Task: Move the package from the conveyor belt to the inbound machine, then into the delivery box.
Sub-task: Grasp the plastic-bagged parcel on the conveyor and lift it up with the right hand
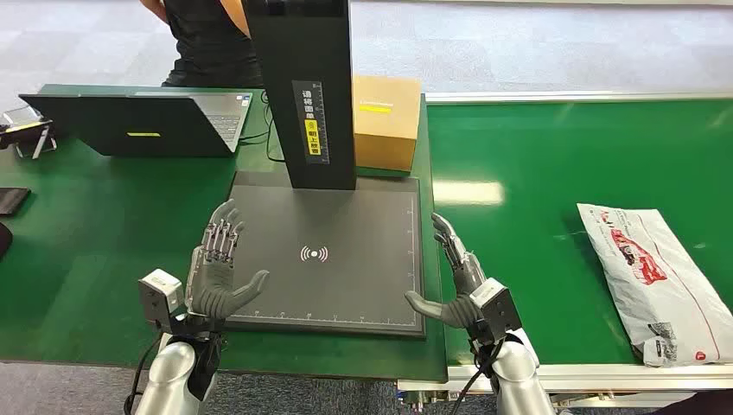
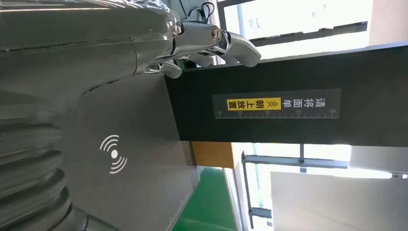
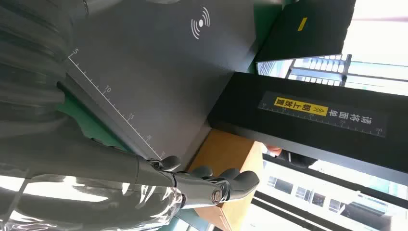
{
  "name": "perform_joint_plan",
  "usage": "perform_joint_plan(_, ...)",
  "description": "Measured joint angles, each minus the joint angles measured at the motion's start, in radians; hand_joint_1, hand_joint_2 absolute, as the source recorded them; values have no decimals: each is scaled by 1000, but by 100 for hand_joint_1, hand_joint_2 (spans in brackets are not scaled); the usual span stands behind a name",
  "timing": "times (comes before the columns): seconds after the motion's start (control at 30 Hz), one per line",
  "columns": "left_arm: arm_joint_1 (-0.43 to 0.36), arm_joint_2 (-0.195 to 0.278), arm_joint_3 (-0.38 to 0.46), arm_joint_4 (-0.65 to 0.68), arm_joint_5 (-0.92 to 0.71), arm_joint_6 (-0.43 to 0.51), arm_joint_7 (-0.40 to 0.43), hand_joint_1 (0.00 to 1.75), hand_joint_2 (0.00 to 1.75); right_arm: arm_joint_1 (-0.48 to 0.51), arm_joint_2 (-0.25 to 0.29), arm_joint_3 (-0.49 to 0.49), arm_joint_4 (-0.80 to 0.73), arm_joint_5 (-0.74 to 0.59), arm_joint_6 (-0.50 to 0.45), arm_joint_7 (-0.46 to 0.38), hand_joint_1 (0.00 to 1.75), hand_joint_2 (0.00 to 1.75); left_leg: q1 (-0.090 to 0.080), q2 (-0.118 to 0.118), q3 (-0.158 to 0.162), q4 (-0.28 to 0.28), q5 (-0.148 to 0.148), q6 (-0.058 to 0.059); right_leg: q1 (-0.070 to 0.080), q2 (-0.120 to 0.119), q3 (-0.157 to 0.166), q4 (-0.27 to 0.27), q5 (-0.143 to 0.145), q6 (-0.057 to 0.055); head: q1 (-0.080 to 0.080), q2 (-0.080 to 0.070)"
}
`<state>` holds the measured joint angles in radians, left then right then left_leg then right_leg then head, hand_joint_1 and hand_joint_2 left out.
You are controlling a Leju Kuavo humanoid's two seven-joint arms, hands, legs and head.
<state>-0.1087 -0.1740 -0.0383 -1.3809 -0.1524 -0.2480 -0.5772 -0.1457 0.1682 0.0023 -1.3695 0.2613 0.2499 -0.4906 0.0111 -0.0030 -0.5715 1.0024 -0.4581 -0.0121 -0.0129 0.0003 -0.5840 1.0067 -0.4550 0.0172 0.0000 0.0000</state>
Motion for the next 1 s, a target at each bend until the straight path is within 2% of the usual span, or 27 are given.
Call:
perform_joint_plan(0.43,0,0,0,0,0,0,0,0,175,0,0,0,0,18,-15,2,0,175,0,0,0,0,0,0,0,0,0,0,0,0,0,0)
perform_joint_plan(0.73,1,0,0,0,-3,-1,-4,0,175,-26,-26,11,1,272,-162,69,0,175,0,0,0,0,0,0,0,0,0,0,0,0,0,0)
perform_joint_plan(1.0,9,0,3,1,-13,-4,-25,0,175,-154,-144,6,76,519,-249,126,0,175,-1,0,0,1,0,1,-1,0,1,0,2,1,0,0)
